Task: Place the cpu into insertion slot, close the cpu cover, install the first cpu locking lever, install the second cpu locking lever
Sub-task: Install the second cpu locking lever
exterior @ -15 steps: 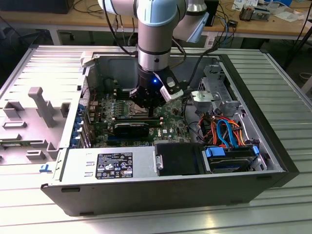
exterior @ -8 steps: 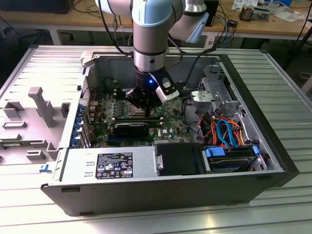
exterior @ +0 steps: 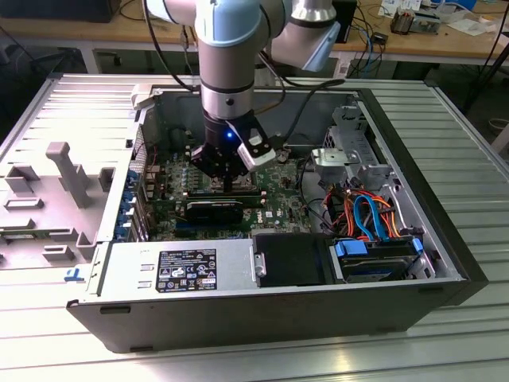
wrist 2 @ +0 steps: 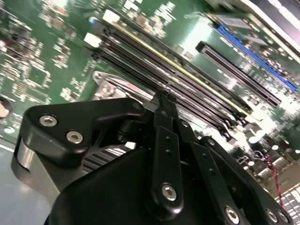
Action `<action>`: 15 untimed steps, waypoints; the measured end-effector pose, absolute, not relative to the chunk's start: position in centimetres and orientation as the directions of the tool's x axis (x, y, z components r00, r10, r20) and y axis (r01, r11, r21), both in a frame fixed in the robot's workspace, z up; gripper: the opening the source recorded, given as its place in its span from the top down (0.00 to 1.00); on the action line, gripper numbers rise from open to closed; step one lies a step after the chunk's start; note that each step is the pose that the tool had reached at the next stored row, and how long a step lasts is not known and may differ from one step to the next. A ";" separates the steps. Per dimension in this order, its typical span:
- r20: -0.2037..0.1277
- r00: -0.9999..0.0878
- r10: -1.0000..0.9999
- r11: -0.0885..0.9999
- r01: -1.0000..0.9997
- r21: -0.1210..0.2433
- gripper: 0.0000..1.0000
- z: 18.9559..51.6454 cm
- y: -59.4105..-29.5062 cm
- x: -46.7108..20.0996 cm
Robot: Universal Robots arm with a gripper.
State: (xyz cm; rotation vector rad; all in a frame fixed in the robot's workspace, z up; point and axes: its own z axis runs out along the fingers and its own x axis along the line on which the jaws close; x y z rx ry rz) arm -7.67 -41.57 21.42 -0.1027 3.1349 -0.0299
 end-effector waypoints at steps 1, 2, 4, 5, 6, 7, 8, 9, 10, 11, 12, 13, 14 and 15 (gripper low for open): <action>-0.005 -0.998 -0.065 0.998 -0.065 -0.018 0.89 21.4 -41.6 -7.9; -0.005 -0.998 -0.065 0.998 -0.065 -0.017 0.89 21.4 -41.7 -8.1; -0.005 -0.998 -0.065 0.998 -0.065 -0.016 0.89 21.3 -41.8 -8.5; -0.005 -0.998 -0.065 0.998 -0.065 -0.015 0.89 21.3 -41.9 -8.8; -0.005 -0.998 -0.065 0.998 -0.065 -0.013 0.89 21.2 -42.0 -9.1; -0.006 -0.998 -0.066 0.998 -0.065 -0.012 0.89 21.2 -42.0 -9.4; -0.006 -0.998 -0.066 0.998 -0.066 -0.010 0.89 21.1 -42.0 -9.7; -0.006 -0.998 -0.066 0.998 -0.066 -0.008 0.89 21.1 -42.0 -10.0; -0.006 -0.998 -0.066 0.998 -0.066 -0.006 0.89 21.0 -42.0 -10.4; -0.006 -0.998 -0.066 0.998 -0.066 -0.005 0.89 20.9 -42.0 -10.7; -0.007 -0.998 -0.066 0.998 -0.066 -0.003 0.89 20.9 -42.0 -11.1; -0.007 -0.998 -0.067 0.998 -0.067 -0.001 0.89 20.8 -42.0 -11.4; -0.007 -0.997 -0.071 0.997 -0.071 0.001 0.89 20.8 -42.0 -11.5; -0.007 -0.997 -0.074 0.997 -0.074 0.003 0.89 20.7 -42.0 -11.6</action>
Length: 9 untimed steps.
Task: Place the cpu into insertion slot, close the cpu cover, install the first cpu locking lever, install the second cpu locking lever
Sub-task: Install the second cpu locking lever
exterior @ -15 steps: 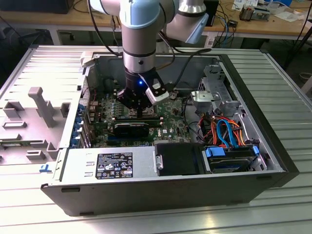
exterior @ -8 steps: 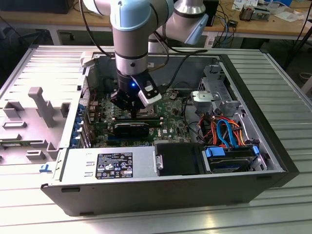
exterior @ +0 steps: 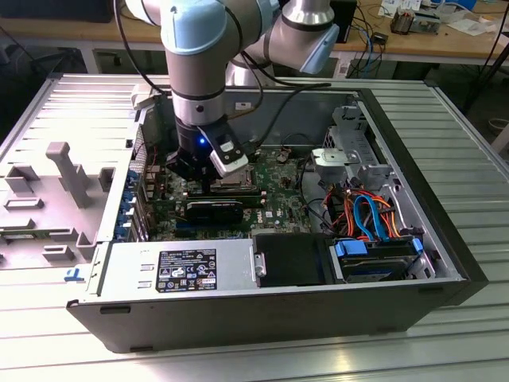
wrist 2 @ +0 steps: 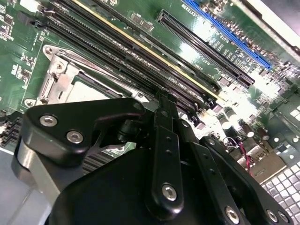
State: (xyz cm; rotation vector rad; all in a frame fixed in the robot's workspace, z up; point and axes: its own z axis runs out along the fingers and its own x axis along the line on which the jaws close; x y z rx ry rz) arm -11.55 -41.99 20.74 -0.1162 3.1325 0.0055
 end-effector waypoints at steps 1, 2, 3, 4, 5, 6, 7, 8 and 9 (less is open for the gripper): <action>-0.007 -0.997 -0.077 0.997 -0.077 0.005 0.89 20.7 -42.0 -11.6; -0.007 -0.997 -0.080 0.997 -0.080 0.007 0.89 20.7 -42.0 -11.6; -0.007 -0.996 -0.084 0.996 -0.084 0.008 0.89 20.7 -42.0 -11.6; -0.007 -0.996 -0.090 0.996 -0.090 0.010 0.89 20.7 -41.9 -11.6; -0.008 -0.996 -0.094 0.996 -0.094 0.011 0.89 20.7 -41.9 -11.6; -0.008 -0.995 -0.097 0.995 -0.097 0.012 0.89 20.7 -41.9 -11.6; -0.008 -0.995 -0.100 0.995 -0.100 0.012 0.89 20.7 -41.9 -11.6; -0.008 -0.995 -0.103 0.995 -0.103 0.013 0.89 20.7 -41.9 -11.6; -0.008 -0.994 -0.107 0.994 -0.107 0.015 0.89 20.7 -41.9 -11.6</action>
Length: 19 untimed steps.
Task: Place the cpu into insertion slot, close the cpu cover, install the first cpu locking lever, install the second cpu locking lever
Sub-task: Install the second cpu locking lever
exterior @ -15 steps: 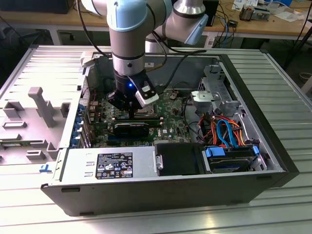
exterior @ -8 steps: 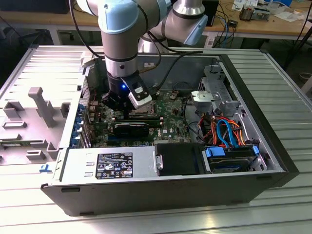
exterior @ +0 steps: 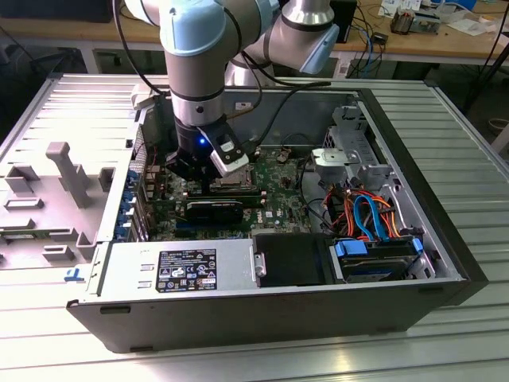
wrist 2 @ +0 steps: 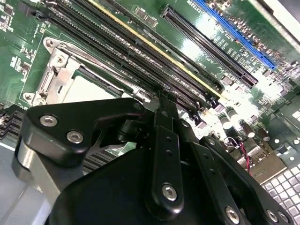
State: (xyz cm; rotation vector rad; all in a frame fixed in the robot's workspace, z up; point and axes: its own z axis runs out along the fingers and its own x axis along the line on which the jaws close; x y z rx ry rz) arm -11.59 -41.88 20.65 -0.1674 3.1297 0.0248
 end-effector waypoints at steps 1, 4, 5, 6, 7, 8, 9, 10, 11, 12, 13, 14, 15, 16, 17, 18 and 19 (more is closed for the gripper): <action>-0.008 -0.994 -0.108 0.994 -0.109 0.017 0.89 20.7 -41.9 -11.6; -0.008 -0.994 -0.111 0.994 -0.111 0.018 0.89 20.8 -41.9 -11.6; -0.009 -0.994 -0.111 0.994 -0.111 0.018 0.89 21.0 -41.9 -11.6; -0.009 -0.994 -0.111 0.994 -0.111 0.018 0.89 21.2 -41.9 -11.6; -0.009 -0.994 -0.111 0.994 -0.111 0.018 0.89 21.4 -41.9 -11.6; -0.009 -0.994 -0.111 0.994 -0.111 0.018 0.89 21.5 -41.9 -11.6; -0.008 -0.994 -0.111 0.994 -0.111 0.018 0.89 21.6 -41.9 -11.6; -0.008 -0.994 -0.111 0.994 -0.111 0.018 0.89 21.7 -41.9 -11.5; -0.005 -0.994 -0.111 0.994 -0.111 0.018 0.89 21.8 -41.9 -11.0; -0.001 -0.994 -0.111 0.994 -0.111 0.020 0.89 21.8 -41.9 -10.7; 0.002 -0.994 -0.111 0.994 -0.111 0.022 0.89 21.8 -41.9 -10.4; 0.005 -0.994 -0.111 0.993 -0.111 0.029 0.89 21.8 -42.0 -10.2; 0.004 -0.994 -0.111 0.993 -0.111 0.034 0.89 21.8 -42.2 -10.2; 0.004 -0.994 -0.111 0.993 -0.111 0.040 0.89 21.8 -42.7 -10.2; 0.004 -0.994 -0.111 0.993 -0.111 0.044 0.89 21.8 -43.2 -10.2; 0.003 -0.994 -0.111 0.993 -0.111 0.050 0.89 21.8 -43.4 -10.2; 0.002 -0.994 -0.111 0.992 -0.111 0.056 0.89 21.8 -43.6 -10.2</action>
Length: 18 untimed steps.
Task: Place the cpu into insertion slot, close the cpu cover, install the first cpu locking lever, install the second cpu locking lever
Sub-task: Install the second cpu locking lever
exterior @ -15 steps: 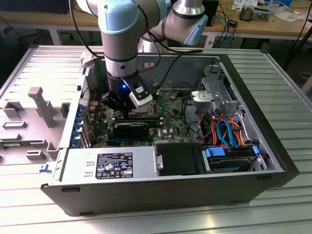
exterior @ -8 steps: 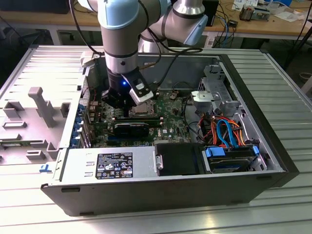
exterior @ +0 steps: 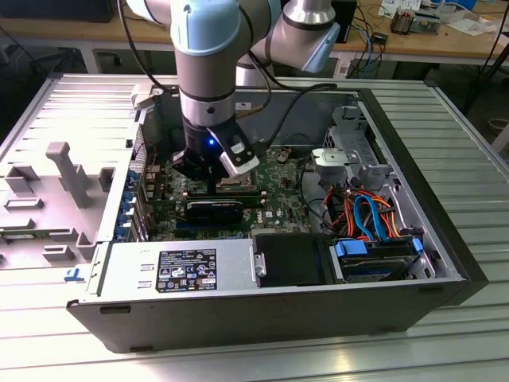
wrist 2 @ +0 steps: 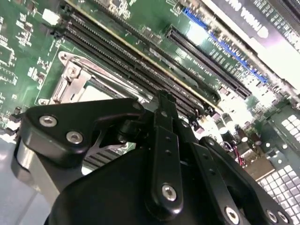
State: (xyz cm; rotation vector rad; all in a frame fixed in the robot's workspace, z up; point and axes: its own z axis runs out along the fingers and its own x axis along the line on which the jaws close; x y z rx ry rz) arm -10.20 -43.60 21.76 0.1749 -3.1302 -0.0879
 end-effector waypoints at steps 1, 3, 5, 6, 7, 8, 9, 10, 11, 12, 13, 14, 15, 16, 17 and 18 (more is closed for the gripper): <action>0.001 -0.994 -0.111 0.992 -0.111 0.066 0.89 21.8 -43.7 -10.2; -0.002 -0.994 -0.111 0.989 -0.111 0.096 0.89 21.8 -43.7 -10.2; -0.009 -0.994 -0.111 0.981 -0.111 0.159 0.89 21.8 -43.9 -10.2; -0.010 -0.994 -0.111 0.980 -0.111 0.167 0.89 21.8 -44.0 -10.2; -0.011 -0.994 -0.111 0.978 -0.111 0.177 0.89 21.8 -44.1 -10.2; -0.012 -0.994 -0.111 0.976 -0.111 0.185 0.89 21.8 -44.2 -10.2; -0.013 -0.994 -0.111 0.975 -0.111 0.192 0.89 21.8 -44.4 -10.2; -0.014 -0.994 -0.110 0.973 -0.111 0.200 0.89 21.8 -44.6 -10.2; -0.015 -0.994 -0.110 0.972 -0.111 0.207 0.89 21.8 -44.8 -10.2; -0.016 -0.994 -0.110 0.970 -0.111 0.216 0.89 21.8 -45.1 -10.2; -0.016 -0.994 -0.110 0.969 -0.111 0.220 0.89 21.8 -45.3 -10.2; -0.017 -0.994 -0.110 0.968 -0.111 0.226 0.89 21.8 -45.6 -10.2; -0.017 -0.994 -0.110 0.967 -0.111 0.228 0.89 21.7 -45.8 -10.2; -0.017 -0.994 -0.110 0.967 -0.111 0.229 0.89 21.7 -46.0 -10.2; -0.017 -0.994 -0.110 0.967 -0.111 0.230 0.89 21.7 -46.3 -10.2; -0.017 -0.994 -0.110 0.967 -0.111 0.230 0.89 21.7 -46.5 -10.2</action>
